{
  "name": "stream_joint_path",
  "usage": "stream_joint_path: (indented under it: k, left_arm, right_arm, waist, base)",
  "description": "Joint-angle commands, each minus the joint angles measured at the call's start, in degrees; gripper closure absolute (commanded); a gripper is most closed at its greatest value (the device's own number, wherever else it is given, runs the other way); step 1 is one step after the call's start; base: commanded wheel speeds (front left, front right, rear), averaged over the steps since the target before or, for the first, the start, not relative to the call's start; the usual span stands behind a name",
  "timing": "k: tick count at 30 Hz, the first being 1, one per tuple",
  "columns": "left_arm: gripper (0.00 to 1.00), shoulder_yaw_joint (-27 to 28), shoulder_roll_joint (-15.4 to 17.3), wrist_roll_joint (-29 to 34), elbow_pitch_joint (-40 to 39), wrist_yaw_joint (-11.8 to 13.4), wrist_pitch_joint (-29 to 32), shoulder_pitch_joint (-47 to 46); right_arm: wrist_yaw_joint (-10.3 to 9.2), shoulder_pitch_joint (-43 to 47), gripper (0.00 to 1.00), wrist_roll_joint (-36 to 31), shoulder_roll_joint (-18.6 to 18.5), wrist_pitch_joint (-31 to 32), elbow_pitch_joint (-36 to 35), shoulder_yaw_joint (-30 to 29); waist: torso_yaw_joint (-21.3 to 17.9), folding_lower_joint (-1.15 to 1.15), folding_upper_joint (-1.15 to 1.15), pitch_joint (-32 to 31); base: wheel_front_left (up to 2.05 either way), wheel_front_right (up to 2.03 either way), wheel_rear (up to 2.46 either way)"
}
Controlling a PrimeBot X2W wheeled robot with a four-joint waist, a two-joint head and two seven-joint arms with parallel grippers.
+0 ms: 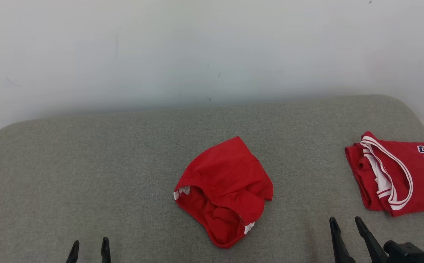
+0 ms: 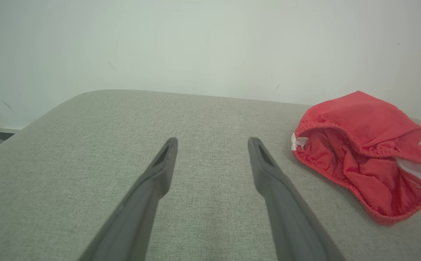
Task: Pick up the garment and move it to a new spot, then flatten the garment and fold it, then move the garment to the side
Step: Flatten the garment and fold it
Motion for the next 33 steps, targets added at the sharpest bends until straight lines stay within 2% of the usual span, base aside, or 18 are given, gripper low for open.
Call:
stream_joint_path:
  k: [1,15,22,28,33]
  left_arm:
    - [0.00,0.0,-0.2,0.3,0.2,-0.4,-0.2,-0.9]
    - [0.00,-1.1,-0.4,-0.3,3.0,-0.8,-0.2,-1.1]
    - [0.00,-7.8,-0.3,-3.3,8.1,-0.8,1.3,-5.3]
    - [0.00,-17.0,-0.3,-10.0,9.4,-0.9,6.1,-10.5]
    - [0.00,-20.4,-0.3,-16.4,10.7,-0.8,9.3,-13.5]
  right_arm:
    - [-0.14,-0.8,0.00,-0.3,0.0,0.1,-0.2,0.2]
    - [-0.14,-1.8,0.00,0.1,-0.6,0.0,0.1,1.7]
    - [-0.14,-2.6,0.00,0.5,-1.5,0.2,0.0,2.9]
    - [-0.14,-3.1,0.00,0.6,-1.9,0.6,-0.2,4.1]
    - [-0.14,-4.1,0.00,0.9,-1.9,0.2,0.0,5.0]
  waist:
    - [-0.3,0.00,0.00,0.3]
    - [-1.7,0.00,0.00,0.4]
    - [-5.2,0.00,0.00,0.8]
    - [-9.6,0.00,0.00,2.0]
    - [-13.6,0.00,0.00,3.0]
  base:
    - [0.00,0.00,0.00]
    - [0.00,0.00,0.00]
    - [0.00,0.00,0.00]
    - [0.00,0.00,0.00]
    - [0.00,0.00,0.00]
